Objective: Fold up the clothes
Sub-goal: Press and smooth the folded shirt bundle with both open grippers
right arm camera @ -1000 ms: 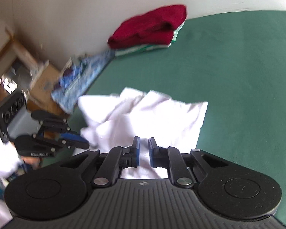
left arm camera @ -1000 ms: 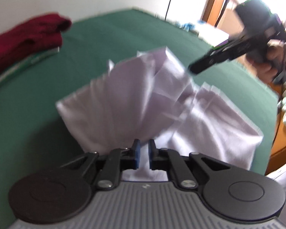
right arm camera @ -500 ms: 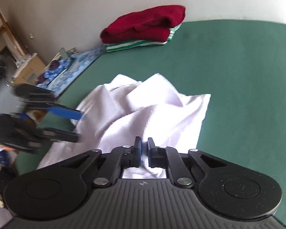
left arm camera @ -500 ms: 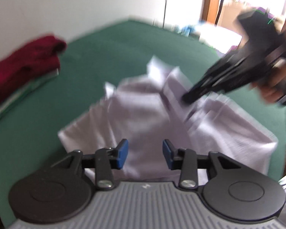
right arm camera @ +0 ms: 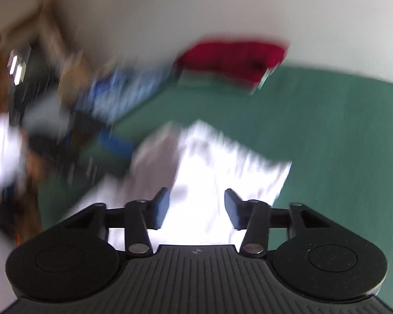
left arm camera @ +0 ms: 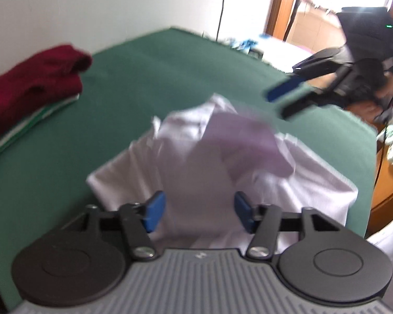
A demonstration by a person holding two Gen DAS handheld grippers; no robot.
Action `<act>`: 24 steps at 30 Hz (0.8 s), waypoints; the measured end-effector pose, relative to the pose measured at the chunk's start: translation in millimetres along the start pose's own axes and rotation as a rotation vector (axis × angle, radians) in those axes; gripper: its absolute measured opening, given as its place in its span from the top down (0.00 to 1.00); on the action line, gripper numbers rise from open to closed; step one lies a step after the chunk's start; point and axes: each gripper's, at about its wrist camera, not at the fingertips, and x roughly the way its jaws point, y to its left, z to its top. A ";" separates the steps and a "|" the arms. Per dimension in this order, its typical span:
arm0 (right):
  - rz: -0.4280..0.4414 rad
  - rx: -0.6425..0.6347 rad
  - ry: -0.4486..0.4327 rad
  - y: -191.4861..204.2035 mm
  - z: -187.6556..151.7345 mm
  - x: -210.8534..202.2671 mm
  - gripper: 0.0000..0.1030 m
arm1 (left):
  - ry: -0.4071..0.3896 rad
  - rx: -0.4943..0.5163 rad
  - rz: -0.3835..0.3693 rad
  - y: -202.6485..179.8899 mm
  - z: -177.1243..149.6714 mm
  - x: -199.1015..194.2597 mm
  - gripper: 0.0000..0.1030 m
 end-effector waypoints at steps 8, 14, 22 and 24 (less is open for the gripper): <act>0.030 -0.046 0.122 12.6 -4.1 58.4 0.80 | 0.177 0.097 -0.059 -21.6 -16.8 43.1 0.59; 0.030 -0.143 0.292 22.3 -9.6 54.9 0.80 | 0.145 0.133 -0.058 -25.7 -15.8 16.8 0.53; -0.164 -0.030 -0.020 4.6 27.8 76.6 0.69 | 0.002 -0.016 0.061 22.5 34.8 49.2 0.44; -0.173 -0.039 0.018 -0.3 24.3 86.6 0.72 | 0.032 -0.063 0.034 29.2 38.2 64.6 0.48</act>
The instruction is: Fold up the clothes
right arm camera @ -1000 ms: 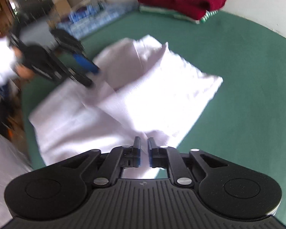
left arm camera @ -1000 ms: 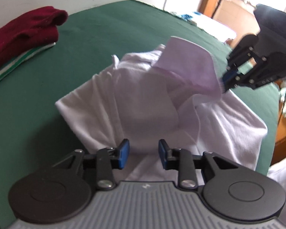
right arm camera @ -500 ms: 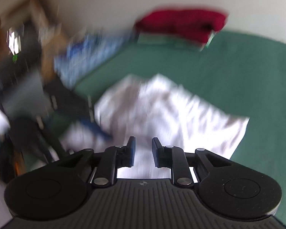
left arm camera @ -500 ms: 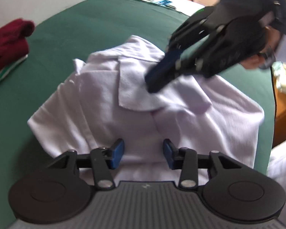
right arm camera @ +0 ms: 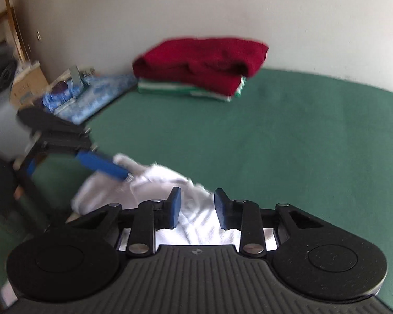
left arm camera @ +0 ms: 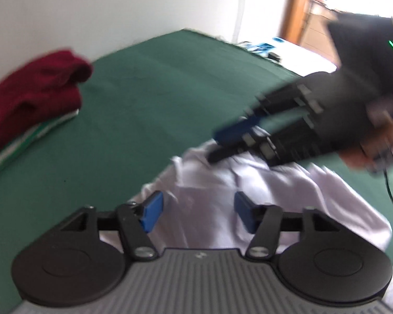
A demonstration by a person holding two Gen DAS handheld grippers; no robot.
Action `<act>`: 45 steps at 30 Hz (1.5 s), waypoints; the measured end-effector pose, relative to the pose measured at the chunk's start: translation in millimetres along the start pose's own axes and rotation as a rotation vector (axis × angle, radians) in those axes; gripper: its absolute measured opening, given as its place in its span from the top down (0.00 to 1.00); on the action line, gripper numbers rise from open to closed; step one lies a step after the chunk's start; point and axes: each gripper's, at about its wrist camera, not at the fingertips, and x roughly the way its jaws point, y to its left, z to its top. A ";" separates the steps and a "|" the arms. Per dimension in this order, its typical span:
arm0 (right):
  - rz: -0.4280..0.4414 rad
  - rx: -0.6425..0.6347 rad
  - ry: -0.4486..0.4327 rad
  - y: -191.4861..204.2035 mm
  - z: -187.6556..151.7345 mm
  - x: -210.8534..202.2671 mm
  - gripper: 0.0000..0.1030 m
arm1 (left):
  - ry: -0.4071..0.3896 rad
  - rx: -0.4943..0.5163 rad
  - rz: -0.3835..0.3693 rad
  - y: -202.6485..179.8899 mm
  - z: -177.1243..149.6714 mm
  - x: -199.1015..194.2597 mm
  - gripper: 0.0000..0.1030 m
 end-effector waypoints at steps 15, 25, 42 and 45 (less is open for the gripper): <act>0.101 0.067 -0.053 4.7 -0.1 -12.3 0.80 | -0.025 0.157 0.004 -41.3 -33.0 -12.5 0.27; 0.151 0.129 0.006 -1.8 -12.5 -36.4 0.79 | -0.030 0.026 -0.016 -14.9 -67.2 -48.4 0.28; 0.120 0.115 0.099 10.1 -69.0 -59.7 0.71 | 0.015 0.077 -0.080 -57.3 -78.3 -39.6 0.26; 0.102 0.126 0.098 9.4 -72.2 -57.7 0.76 | 0.041 0.097 -0.070 -67.1 -90.9 -30.3 0.25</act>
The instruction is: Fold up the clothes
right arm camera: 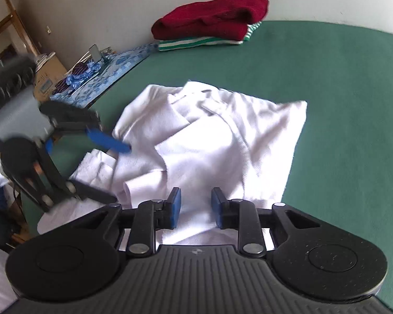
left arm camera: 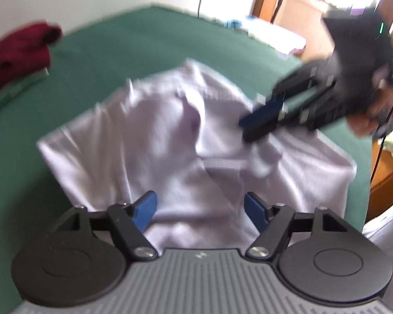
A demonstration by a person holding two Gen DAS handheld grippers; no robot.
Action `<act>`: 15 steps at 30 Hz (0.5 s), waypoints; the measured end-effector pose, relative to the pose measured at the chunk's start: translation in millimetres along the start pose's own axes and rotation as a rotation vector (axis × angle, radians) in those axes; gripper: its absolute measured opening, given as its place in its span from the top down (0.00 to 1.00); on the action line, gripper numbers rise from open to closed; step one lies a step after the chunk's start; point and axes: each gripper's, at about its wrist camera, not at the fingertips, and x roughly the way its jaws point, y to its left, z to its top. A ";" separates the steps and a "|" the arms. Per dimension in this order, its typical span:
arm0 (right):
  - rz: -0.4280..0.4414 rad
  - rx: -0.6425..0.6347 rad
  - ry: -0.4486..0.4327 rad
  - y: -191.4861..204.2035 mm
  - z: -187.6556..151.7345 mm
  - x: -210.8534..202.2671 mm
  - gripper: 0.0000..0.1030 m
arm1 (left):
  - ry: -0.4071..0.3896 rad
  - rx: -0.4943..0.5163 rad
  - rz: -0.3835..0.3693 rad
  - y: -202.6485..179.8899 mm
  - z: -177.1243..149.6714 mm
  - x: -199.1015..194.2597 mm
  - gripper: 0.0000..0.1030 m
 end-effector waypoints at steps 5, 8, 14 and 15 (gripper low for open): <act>0.003 -0.036 -0.006 13.7 -3.4 -15.5 0.72 | -0.007 0.042 -0.016 -27.0 0.7 -17.8 0.24; 0.009 -0.093 -0.056 28.8 -8.3 -15.4 0.68 | -0.030 0.091 0.027 -46.0 5.9 -19.2 0.20; -0.129 -0.312 0.029 55.7 -21.3 11.7 0.67 | 0.069 0.132 0.137 -51.7 5.1 -1.1 0.47; -0.140 -0.336 0.022 55.9 -25.2 9.8 0.73 | 0.070 0.118 0.139 -47.7 5.5 -5.1 0.66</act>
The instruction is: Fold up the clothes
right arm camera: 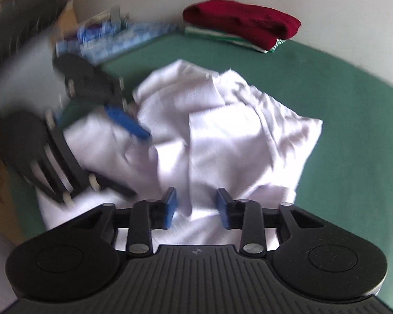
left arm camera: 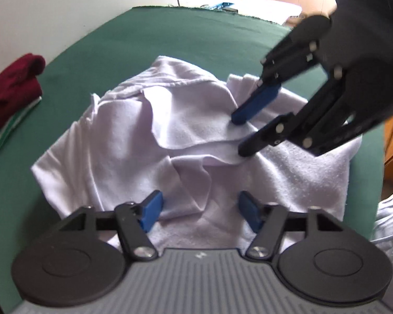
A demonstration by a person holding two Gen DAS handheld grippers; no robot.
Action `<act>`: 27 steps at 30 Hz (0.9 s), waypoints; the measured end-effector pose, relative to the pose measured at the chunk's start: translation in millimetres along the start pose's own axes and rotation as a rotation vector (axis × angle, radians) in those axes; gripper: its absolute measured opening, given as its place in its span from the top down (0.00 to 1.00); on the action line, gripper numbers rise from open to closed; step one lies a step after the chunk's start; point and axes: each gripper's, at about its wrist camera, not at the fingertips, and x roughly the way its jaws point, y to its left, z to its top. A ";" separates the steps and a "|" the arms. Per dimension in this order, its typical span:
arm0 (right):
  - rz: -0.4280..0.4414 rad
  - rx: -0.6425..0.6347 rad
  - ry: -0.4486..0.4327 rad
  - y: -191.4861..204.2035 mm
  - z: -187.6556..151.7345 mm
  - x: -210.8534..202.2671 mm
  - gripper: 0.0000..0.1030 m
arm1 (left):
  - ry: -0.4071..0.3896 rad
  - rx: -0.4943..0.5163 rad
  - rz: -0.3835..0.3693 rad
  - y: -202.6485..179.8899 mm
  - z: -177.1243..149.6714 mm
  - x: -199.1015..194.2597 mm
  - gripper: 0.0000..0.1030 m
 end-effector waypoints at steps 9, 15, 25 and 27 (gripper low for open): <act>0.011 -0.073 0.033 -10.6 -7.4 -21.6 1.00 | 0.066 -0.003 0.039 5.5 -12.8 -16.5 0.97; 0.011 -0.053 0.026 -11.2 -14.3 -22.3 0.84 | -0.018 0.066 0.123 -17.9 -11.0 -28.7 0.70; 0.000 -0.005 0.001 -2.5 -14.2 -19.9 0.77 | 0.018 0.237 0.169 -43.7 -0.4 -3.1 0.71; -0.009 0.010 0.002 -2.1 -14.4 -16.6 0.84 | 0.026 0.213 0.153 -37.1 4.6 -4.4 0.86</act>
